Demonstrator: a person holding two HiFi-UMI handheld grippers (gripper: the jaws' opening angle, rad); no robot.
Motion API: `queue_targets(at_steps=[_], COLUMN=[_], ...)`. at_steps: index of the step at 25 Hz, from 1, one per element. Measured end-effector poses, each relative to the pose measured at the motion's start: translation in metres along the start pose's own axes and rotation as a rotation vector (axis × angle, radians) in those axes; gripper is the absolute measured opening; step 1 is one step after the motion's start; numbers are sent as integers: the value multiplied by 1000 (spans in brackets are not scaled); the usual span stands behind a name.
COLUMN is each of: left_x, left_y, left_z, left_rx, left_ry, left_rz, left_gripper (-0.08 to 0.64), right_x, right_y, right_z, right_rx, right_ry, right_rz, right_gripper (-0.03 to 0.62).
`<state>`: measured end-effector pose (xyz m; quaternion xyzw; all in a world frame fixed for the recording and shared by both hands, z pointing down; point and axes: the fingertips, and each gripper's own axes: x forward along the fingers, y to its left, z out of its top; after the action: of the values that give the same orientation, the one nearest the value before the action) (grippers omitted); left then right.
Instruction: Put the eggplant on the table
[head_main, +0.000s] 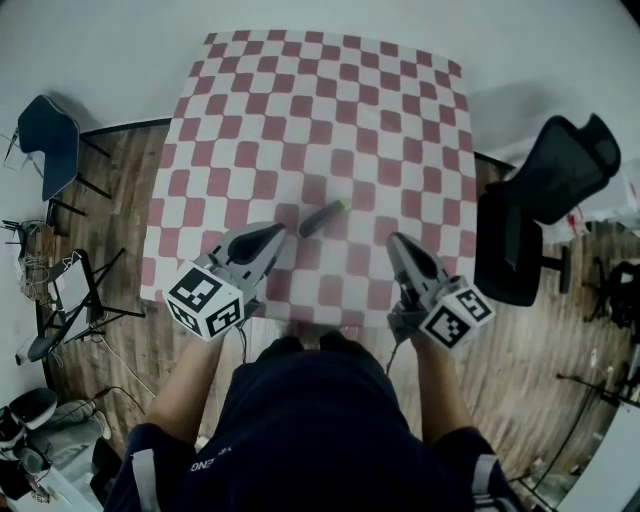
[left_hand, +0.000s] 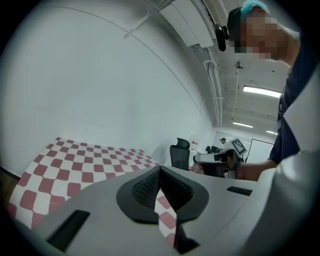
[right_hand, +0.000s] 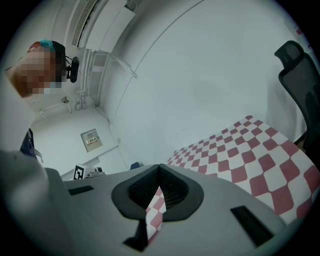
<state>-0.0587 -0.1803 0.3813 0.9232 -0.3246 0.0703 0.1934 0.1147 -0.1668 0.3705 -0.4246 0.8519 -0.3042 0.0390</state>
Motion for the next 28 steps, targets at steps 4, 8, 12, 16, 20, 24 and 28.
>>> queue_targets(at_steps=[4,8,12,16,20,24,28], left_x=[-4,-5,-5,-5,-5,-3,-2], left_y=[-3,-6,-9,-11,-12,-14,-15], left_z=[1,5,7,7,6,6,7], left_rx=[-3,2,1,-1,-4,-6,-6], left_ry=[-13,-22,-29,-32,-34,-32,-31], left_rz=[-7,-15,-20,-23,-24,-27,-30], left_gripper=[25,25,25,25,25,25,25], right_x=[-1,0,0,-1,-1,-1,-1], right_y=[7,12,15,16,16,16,16], right_z=[1,3,4,3,1,0,0], right_rx=[-21,-44,-56,-59,-58,-55,-56], right_ry=[4,7,14,17,17,18,20], right_rz=[4,8,10,9,9,10,11], right_gripper=[15,15,15,15,15,15,15])
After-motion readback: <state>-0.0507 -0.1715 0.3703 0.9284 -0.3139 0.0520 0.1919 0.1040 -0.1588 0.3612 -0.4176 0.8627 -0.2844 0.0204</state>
